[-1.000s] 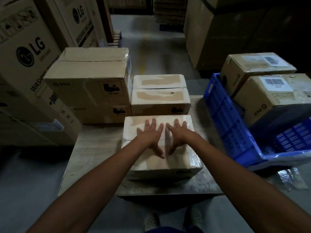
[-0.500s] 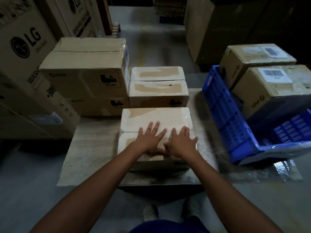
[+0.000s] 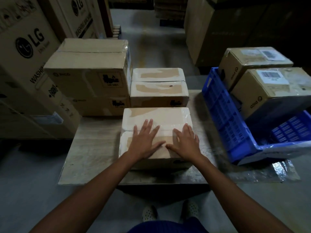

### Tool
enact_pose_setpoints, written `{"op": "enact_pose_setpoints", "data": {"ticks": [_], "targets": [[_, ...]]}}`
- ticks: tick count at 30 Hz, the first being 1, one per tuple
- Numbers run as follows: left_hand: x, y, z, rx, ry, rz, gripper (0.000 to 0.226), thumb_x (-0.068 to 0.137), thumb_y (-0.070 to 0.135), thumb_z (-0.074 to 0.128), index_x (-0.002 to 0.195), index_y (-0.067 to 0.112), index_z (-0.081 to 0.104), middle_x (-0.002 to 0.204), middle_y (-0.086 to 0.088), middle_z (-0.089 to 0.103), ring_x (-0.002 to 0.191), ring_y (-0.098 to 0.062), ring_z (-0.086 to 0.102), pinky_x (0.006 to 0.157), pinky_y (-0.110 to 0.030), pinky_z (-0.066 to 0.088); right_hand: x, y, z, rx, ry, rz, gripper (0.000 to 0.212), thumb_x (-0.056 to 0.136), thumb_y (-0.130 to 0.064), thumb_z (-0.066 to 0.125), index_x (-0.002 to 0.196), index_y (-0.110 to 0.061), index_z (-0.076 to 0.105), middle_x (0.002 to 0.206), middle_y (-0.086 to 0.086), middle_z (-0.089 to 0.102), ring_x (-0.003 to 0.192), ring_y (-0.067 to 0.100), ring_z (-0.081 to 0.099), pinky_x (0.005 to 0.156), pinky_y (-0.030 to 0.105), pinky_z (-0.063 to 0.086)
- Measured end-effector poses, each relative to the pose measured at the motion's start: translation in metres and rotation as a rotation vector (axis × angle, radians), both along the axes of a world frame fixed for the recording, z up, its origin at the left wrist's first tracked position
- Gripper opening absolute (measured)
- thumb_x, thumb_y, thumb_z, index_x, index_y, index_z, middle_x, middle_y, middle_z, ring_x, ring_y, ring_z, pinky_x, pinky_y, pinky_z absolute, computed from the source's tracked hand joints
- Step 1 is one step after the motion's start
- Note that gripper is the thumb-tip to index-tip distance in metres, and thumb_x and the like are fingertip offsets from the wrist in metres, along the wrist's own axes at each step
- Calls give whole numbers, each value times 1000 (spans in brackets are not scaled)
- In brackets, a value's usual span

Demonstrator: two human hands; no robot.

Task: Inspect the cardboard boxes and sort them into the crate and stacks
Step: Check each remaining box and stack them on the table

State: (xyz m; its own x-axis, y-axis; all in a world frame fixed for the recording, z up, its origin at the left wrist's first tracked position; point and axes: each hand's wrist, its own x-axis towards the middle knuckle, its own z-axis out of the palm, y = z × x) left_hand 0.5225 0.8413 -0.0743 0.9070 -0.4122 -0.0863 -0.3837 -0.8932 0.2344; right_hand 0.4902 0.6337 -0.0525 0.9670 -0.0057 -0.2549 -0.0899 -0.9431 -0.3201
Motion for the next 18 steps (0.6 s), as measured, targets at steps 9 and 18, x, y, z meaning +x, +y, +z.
{"op": "enact_pose_setpoints", "data": {"ticks": [9, 18], "targets": [[55, 45, 33, -1027, 496, 936, 74, 90, 37, 69, 150, 14, 33, 145, -12, 50, 123, -34, 55, 104, -53, 47, 42, -26, 33, 863, 11, -573, 49, 92, -39, 70, 133, -17, 57, 125, 3, 64, 109, 22, 63, 88, 40, 53], [61, 54, 84, -1465, 264, 986, 59, 91, 68, 48, 102, 15, 73, 99, -10, 76, 94, -33, 71, 85, -54, 58, 47, -32, 65, 806, -243, -667, 52, 93, -54, 59, 134, -23, 49, 124, 5, 57, 107, 23, 60, 92, 47, 53]]}}
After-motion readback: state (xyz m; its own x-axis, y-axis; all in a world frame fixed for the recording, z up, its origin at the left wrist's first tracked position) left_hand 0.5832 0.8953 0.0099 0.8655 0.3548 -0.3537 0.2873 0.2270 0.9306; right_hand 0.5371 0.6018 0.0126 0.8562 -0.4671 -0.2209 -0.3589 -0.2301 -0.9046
